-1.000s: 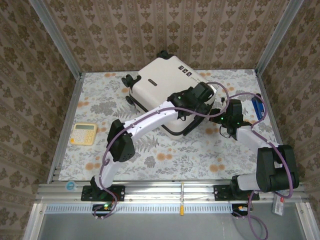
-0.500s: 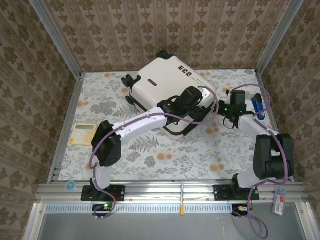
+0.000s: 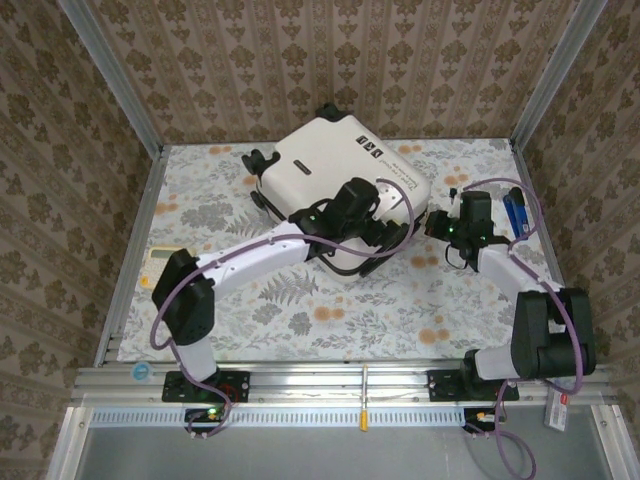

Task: Pack the luggage

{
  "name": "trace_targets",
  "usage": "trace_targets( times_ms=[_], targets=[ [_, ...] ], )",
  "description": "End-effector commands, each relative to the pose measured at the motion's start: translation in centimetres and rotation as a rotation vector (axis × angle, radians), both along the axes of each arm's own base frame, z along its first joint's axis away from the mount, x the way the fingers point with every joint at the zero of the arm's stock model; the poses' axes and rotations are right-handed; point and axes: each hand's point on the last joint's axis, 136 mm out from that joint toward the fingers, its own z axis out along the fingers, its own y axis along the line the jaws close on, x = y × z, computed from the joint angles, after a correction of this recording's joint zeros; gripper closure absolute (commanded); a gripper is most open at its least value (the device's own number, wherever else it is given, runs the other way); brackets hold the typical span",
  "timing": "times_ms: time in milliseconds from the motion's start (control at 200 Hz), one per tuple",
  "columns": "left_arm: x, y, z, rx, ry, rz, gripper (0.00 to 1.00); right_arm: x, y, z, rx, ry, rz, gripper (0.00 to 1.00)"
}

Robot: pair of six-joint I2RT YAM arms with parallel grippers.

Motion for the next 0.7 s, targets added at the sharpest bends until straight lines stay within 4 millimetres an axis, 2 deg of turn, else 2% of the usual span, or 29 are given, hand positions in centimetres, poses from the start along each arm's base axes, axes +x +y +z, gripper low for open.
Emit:
trace_targets(
  times_ms=[0,185,325,410,480,695],
  targets=[
    [-4.5,7.3,-10.2,0.346,0.286,0.017,0.26,-1.2,1.6,0.7,-0.011,-0.047,0.047,1.0],
    [-5.3,10.9,-10.0,0.399,0.284,0.066,0.26,-3.7,6.5,-0.2,-0.03,-0.078,0.198,1.0],
    [-6.0,12.9,-8.7,0.401,0.267,0.087,0.26,-5.4,9.4,-0.6,-0.059,-0.092,0.278,1.0],
    [-6.1,13.8,-7.1,0.37,0.246,0.102,0.26,-5.7,9.4,-0.7,-0.089,-0.094,0.249,1.0],
    [-5.9,14.0,-5.1,0.318,0.214,0.109,0.26,-5.6,8.9,-0.9,-0.093,-0.075,0.205,1.0],
    [-4.1,11.9,2.1,0.122,0.096,0.133,0.2,-5.1,8.8,-0.9,-0.082,-0.064,0.179,1.0]
  ],
)
